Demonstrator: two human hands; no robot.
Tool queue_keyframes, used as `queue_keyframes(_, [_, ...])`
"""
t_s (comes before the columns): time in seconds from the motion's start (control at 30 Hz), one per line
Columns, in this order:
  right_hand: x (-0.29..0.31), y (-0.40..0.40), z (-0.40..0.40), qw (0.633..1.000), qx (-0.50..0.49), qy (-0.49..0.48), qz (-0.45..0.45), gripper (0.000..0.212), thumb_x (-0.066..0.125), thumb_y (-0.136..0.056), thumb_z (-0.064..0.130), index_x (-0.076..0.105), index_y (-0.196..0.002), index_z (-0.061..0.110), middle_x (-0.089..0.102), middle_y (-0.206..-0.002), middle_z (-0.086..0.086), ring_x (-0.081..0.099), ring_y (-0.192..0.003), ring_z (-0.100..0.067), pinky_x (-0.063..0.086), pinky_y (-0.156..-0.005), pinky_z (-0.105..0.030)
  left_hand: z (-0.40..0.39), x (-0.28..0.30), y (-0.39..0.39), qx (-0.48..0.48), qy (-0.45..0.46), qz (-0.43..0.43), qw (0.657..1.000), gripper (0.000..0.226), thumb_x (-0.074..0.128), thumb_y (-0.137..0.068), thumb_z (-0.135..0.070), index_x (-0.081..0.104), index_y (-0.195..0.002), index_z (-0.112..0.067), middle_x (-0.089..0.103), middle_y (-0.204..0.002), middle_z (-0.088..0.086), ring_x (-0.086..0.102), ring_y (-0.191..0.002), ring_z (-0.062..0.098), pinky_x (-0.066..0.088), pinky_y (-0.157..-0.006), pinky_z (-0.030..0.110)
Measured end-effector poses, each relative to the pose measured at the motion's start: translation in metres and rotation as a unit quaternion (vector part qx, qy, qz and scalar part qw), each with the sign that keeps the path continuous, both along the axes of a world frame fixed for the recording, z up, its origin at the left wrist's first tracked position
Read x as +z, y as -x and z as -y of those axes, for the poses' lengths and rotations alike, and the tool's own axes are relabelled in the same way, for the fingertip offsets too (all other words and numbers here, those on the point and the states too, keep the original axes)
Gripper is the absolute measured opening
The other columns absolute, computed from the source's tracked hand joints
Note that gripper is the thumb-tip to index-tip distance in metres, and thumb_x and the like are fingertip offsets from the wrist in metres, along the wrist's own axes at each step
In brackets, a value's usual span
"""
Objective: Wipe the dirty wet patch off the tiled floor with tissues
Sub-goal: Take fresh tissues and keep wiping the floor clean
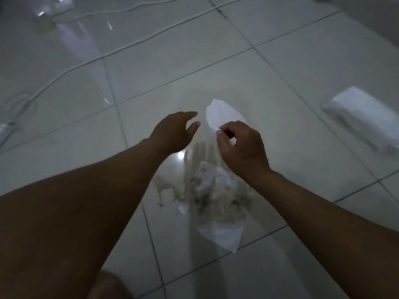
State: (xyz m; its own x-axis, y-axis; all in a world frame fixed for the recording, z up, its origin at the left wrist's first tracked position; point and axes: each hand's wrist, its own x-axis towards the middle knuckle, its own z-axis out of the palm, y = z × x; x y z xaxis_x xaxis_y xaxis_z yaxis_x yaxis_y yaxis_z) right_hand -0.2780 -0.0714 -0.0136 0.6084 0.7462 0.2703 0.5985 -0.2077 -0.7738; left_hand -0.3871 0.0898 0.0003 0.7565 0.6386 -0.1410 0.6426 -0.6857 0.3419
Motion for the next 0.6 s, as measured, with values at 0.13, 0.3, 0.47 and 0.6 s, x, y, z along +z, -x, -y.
queue_keyframes(0.13, [-0.009,0.046,-0.019,0.997,0.073,0.004,0.003,0.015,0.057,-0.091,0.026,0.067,-0.086,0.015,0.065,-0.08,0.003,0.06,-0.073,-0.014,0.053,-0.067,-0.039,0.003,-0.007,0.06,0.065,0.005,0.026,0.998,0.047,0.037,-0.103,-0.043,0.047,-0.144,-0.021,0.051,-0.146,0.003,0.046,-0.134,0.021,0.035,-0.111,0.035])
queue_keyframes(0.3, [-0.025,0.104,-0.024,0.983,0.179,0.025,0.016,0.013,0.06,-0.09,0.024,0.068,-0.086,0.014,0.066,-0.082,0.001,0.059,-0.072,-0.013,0.052,-0.067,-0.034,0.01,-0.022,0.123,0.132,0.037,0.05,0.989,0.049,0.034,-0.104,-0.043,0.047,-0.144,-0.018,0.05,-0.147,0.003,0.045,-0.135,0.02,0.034,-0.111,0.034])
queue_keyframes(0.47, [-0.047,0.135,-0.01,0.959,0.27,0.069,0.05,0.015,0.06,-0.089,0.027,0.069,-0.087,0.015,0.067,-0.084,0.001,0.059,-0.072,-0.014,0.052,-0.065,-0.033,0.025,-0.046,0.16,0.157,0.052,0.048,0.985,0.052,0.035,-0.104,-0.045,0.044,-0.146,-0.018,0.041,-0.153,0.005,0.036,-0.141,0.021,0.03,-0.116,0.039])
queue_keyframes(0.6, [-0.059,0.142,0.006,0.938,0.321,0.107,0.076,0.019,0.059,-0.088,0.029,0.072,-0.091,0.015,0.068,-0.088,0.002,0.061,-0.073,-0.014,0.052,-0.064,-0.033,0.038,-0.066,0.161,0.149,0.047,0.025,0.987,0.055,0.037,-0.102,-0.048,0.038,-0.149,-0.02,0.028,-0.16,0.005,0.023,-0.148,0.022,0.025,-0.119,0.044])
